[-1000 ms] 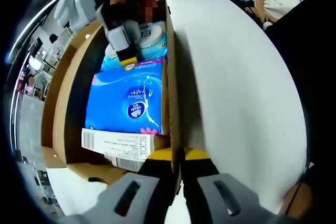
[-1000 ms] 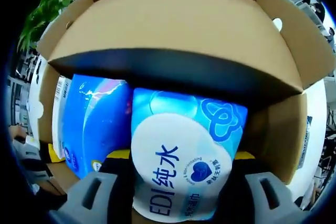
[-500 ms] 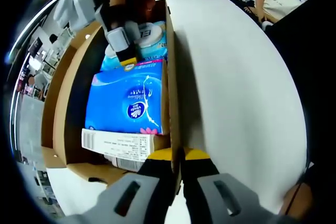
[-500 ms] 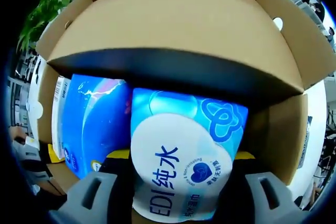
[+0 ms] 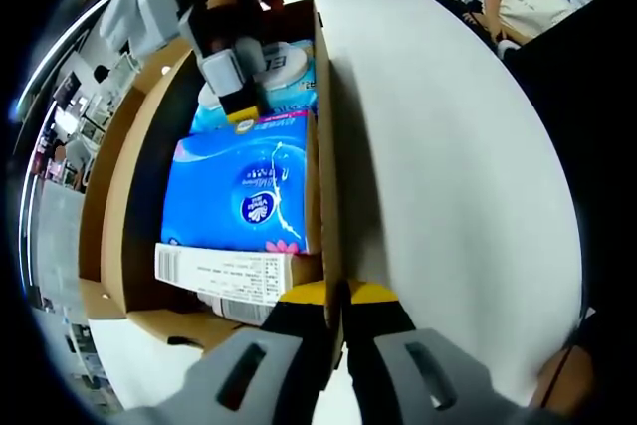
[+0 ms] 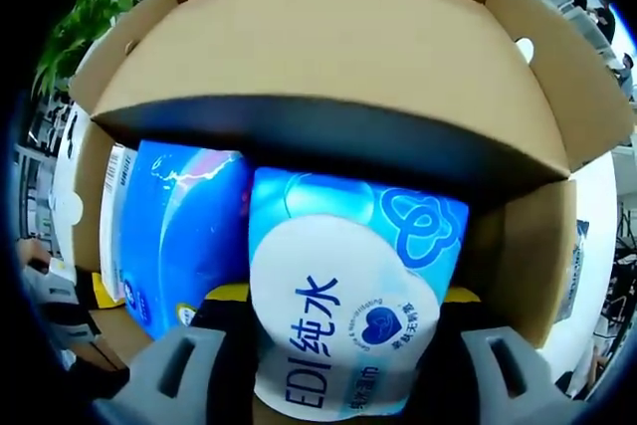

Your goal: Operate the shoe box by opening the lid, removing the specified soft item, and placing it in the target area until the item is outside and the box remains undamaged.

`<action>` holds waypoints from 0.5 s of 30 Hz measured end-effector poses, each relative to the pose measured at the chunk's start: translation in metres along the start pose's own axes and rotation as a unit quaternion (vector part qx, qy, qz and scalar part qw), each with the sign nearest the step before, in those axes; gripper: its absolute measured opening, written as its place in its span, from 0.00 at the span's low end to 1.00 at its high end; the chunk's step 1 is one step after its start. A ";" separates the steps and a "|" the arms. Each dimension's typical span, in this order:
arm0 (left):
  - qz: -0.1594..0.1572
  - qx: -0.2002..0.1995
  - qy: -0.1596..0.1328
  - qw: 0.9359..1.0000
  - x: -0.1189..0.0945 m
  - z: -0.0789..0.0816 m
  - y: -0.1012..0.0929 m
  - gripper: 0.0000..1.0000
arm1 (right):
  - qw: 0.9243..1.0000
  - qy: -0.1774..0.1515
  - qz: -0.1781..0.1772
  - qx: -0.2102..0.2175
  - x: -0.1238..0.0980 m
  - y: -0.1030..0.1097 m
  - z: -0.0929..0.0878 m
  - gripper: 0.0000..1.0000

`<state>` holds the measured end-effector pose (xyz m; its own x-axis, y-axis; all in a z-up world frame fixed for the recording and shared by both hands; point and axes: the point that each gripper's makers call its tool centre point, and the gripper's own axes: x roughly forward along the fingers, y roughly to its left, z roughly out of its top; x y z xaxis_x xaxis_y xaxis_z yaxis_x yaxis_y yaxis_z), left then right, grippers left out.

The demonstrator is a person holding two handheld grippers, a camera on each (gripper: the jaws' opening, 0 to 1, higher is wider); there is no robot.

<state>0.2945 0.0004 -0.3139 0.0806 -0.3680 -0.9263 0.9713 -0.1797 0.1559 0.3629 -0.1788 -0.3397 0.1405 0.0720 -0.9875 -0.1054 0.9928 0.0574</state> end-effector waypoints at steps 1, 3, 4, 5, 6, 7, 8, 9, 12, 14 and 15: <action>0.000 0.000 0.000 1.000 0.000 0.000 0.000 0.03 | 1.000 0.000 -0.001 0.000 0.000 0.000 0.000 0.68; 0.000 0.000 0.000 1.000 0.000 0.000 0.000 0.03 | 1.000 -0.003 -0.007 -0.012 -0.003 0.001 -0.001 0.67; 0.000 0.000 0.000 1.000 0.000 0.000 0.000 0.03 | 1.000 -0.004 -0.007 -0.014 -0.004 0.001 -0.002 0.66; 0.000 0.000 0.000 1.000 0.000 0.000 0.001 0.03 | 1.000 -0.005 -0.007 -0.011 -0.004 0.001 -0.001 0.66; -0.001 0.000 0.000 1.000 0.000 0.000 0.000 0.03 | 1.000 -0.006 -0.007 -0.010 -0.005 0.000 -0.001 0.65; -0.001 0.001 0.000 1.000 0.000 0.000 0.001 0.03 | 1.000 -0.006 -0.007 -0.010 -0.006 -0.001 0.001 0.65; -0.001 0.000 0.000 1.000 0.000 0.000 0.000 0.03 | 1.000 -0.006 -0.007 -0.012 -0.007 -0.001 0.001 0.64; -0.001 0.000 -0.001 1.000 0.000 0.000 0.001 0.03 | 1.000 -0.006 -0.009 -0.014 -0.008 -0.002 0.003 0.64; 0.000 0.000 -0.002 1.000 0.000 0.000 0.001 0.03 | 1.000 -0.007 -0.010 -0.020 -0.011 -0.001 0.003 0.63; 0.000 -0.001 -0.002 1.000 0.000 0.001 0.001 0.03 | 0.999 -0.017 -0.009 -0.029 -0.014 -0.001 0.004 0.63; 0.001 -0.002 -0.002 1.000 0.000 0.001 0.001 0.03 | 0.999 -0.021 -0.011 -0.036 -0.015 -0.002 0.006 0.62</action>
<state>0.2955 -0.0006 -0.3134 0.0821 -0.3713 -0.9249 0.9720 -0.1750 0.1566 0.3668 -0.1811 -0.3239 0.1844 0.0553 -0.9813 -0.1724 0.9848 0.0231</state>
